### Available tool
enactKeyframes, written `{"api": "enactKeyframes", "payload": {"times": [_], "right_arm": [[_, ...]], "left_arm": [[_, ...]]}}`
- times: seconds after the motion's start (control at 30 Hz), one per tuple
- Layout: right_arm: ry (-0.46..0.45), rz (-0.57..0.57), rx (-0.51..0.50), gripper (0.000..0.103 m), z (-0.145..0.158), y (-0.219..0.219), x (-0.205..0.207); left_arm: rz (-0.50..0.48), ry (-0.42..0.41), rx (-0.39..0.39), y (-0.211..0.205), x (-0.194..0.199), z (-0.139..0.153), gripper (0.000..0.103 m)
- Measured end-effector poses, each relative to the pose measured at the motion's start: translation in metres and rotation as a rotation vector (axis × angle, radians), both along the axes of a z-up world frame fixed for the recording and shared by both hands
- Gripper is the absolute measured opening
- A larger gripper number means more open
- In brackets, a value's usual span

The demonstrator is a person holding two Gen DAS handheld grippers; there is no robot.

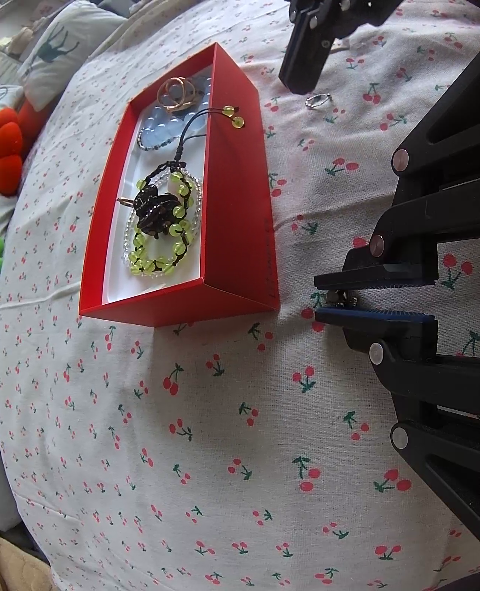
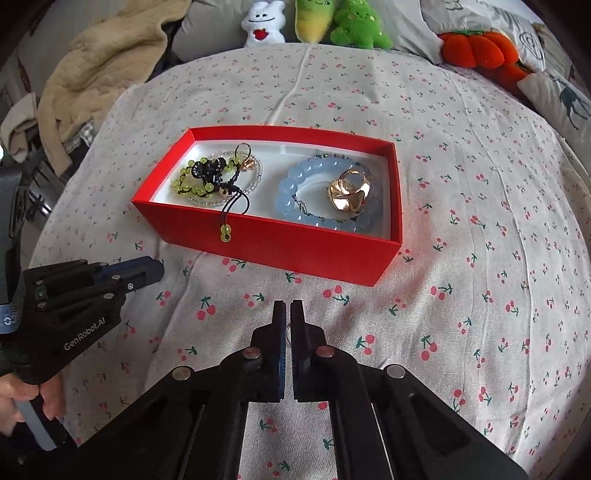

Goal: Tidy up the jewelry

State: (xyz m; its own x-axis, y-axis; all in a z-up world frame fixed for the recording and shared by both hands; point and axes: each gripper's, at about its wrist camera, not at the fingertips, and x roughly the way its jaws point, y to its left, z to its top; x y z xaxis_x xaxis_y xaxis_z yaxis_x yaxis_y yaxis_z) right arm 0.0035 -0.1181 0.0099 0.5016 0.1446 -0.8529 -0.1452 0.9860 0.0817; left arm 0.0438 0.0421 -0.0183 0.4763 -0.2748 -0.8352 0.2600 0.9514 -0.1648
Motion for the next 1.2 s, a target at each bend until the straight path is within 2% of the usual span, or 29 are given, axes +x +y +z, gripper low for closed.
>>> {"api": "enactKeyframes", "payload": {"times": [0.57,0.77,0.83,0.87,0.9,0.93,1.0,1.13,1.2], "right_arm": [[-0.024,-0.07,0.062,0.0,0.024,-0.027,-0.003],[-0.014,-0.055,0.051,0.0,0.019,-0.027,-0.003],[0.005,-0.04,0.021,0.002,0.012,-0.021,-0.004],[0.025,-0.023,0.003,0.004,0.007,-0.017,-0.004],[0.048,-0.003,-0.006,0.016,0.002,-0.013,-0.004],[0.071,0.012,-0.008,0.037,-0.003,-0.01,-0.004],[0.093,0.026,-0.011,0.06,-0.011,-0.005,-0.006],[0.102,0.068,-0.048,0.06,-0.021,0.008,-0.008],[0.095,0.075,-0.065,0.061,-0.026,0.011,-0.007]], "left_arm": [[-0.006,0.007,-0.007,0.001,-0.004,0.001,0.003],[-0.031,0.004,-0.01,0.0,-0.008,0.002,0.003],[-0.04,-0.001,-0.009,0.001,-0.01,0.002,0.003],[-0.041,-0.002,-0.009,0.002,-0.01,0.001,0.003],[-0.043,-0.003,-0.012,0.003,-0.011,0.001,0.003],[-0.047,-0.007,-0.018,0.004,-0.012,0.001,0.003],[-0.057,-0.015,-0.019,0.006,-0.014,0.001,0.003],[-0.084,-0.026,-0.022,0.01,-0.018,0.0,0.005],[-0.091,-0.032,-0.02,0.012,-0.02,-0.002,0.011]]}}
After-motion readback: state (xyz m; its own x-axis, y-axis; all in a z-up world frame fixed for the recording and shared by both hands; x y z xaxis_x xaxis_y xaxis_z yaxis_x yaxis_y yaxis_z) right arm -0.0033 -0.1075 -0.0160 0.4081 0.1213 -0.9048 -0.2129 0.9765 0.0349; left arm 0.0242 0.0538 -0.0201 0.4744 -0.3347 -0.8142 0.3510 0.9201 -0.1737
